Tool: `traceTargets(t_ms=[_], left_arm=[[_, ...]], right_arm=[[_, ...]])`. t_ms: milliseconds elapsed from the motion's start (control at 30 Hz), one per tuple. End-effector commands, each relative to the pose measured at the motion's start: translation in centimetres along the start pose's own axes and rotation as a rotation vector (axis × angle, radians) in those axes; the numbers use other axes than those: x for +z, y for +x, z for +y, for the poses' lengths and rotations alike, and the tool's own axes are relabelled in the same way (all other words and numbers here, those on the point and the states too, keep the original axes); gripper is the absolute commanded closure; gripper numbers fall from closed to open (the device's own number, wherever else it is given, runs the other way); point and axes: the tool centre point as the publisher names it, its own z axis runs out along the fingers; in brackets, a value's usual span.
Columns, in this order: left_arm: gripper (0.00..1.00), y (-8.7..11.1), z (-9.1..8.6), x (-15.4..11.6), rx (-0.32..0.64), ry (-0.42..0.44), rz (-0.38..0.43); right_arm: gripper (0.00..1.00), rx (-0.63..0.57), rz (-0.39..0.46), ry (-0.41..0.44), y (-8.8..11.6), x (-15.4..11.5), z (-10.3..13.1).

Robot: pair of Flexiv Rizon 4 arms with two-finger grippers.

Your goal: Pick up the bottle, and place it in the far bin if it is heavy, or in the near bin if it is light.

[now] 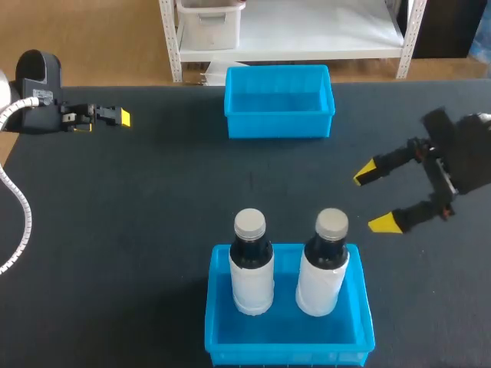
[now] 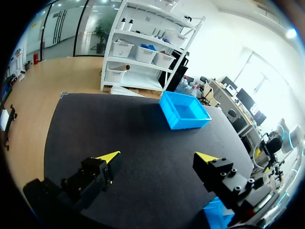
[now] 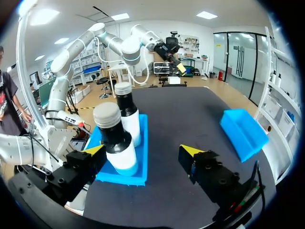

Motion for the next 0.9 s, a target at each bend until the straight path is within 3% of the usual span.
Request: traceTargets(t_ms=[33,300,767,900], left_arm=[[0.0,0.0,0.0,0.0,0.0,0.0,0.0],[0.0,0.0,0.0,0.0,0.0,0.0,0.0],[0.0,0.0,0.0,0.0,0.0,0.0,0.0],[0.0,0.0,0.0,0.0,0.0,0.0,0.0]], right_arm=[[0.0,0.01,0.009,0.035,0.1,-1.3,-0.3],[0.0,0.028,-0.002,0.1,0.0,-2.5,-3.2],[0.0,0.061,-0.022,0.111,-0.2,-3.0,-7.2],[0.0,0.077,0.04,0.112,-0.8,-2.9,-7.3]])
